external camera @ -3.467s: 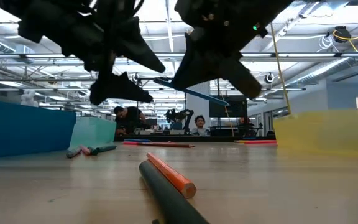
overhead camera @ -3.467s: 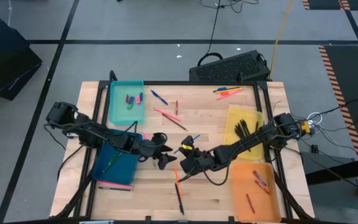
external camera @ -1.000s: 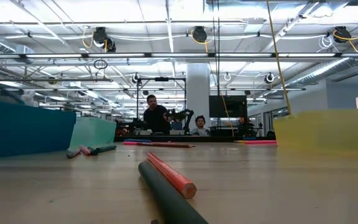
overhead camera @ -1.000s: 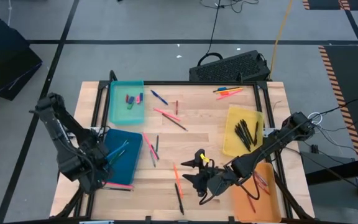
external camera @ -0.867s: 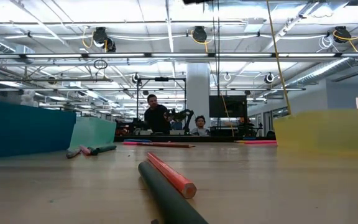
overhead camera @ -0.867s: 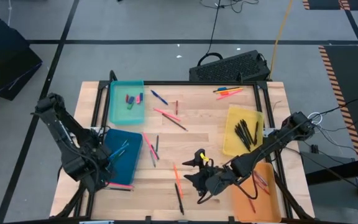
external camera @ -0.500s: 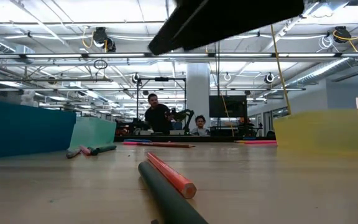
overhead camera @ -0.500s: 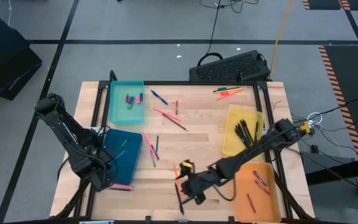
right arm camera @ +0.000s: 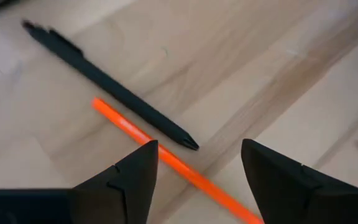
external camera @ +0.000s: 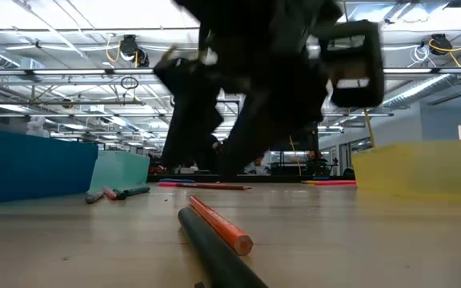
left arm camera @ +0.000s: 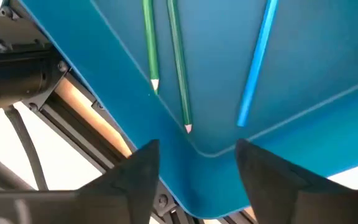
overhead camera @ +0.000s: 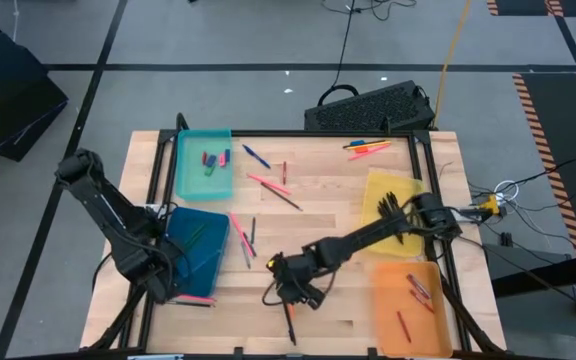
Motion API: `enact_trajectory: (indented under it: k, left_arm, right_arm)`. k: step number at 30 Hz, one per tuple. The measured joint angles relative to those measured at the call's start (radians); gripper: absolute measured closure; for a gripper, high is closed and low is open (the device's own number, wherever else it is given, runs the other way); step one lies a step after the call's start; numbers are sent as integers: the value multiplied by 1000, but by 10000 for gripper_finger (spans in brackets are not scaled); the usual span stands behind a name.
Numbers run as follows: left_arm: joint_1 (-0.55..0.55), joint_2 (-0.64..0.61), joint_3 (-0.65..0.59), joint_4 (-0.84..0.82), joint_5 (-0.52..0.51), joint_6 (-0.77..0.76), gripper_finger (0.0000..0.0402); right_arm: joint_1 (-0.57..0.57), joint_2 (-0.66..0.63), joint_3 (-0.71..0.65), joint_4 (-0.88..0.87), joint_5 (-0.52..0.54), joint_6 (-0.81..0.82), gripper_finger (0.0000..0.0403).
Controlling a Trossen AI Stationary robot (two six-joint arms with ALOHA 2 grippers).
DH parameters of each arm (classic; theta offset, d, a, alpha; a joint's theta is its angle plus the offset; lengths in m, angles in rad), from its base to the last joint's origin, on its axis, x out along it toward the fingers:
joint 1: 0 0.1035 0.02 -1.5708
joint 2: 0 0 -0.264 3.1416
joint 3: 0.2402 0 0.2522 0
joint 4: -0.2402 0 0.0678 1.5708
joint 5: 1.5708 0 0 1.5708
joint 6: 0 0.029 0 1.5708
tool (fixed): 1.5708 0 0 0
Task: Sort crayons/erasers/pens/pencils in bins
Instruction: Put the orange colored pencil into the blue bin
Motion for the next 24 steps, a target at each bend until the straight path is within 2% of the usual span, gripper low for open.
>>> enact_trajectory:
  k: [5,8,12,16,21,24]
  left_arm:
    - [52,-40,0,-8,-19,-1,158]
    - [83,-62,0,-7,-54,5,159]
    - [121,-86,0,-7,-123,68,168]
    - [159,-111,0,-6,-274,129,175]
    - [185,-119,1,4,-508,222,178]
    - [176,-116,1,87,-651,344,179]
  right_arm:
    - [-54,47,0,6,-100,-126,195]
    - [-77,52,1,-77,-146,-186,205]
    - [-86,48,3,-156,-135,-255,232]
    - [-79,48,3,-165,-125,-276,274]
    - [-62,45,5,-206,-17,-279,335]
    - [-54,45,5,-238,27,-250,369]
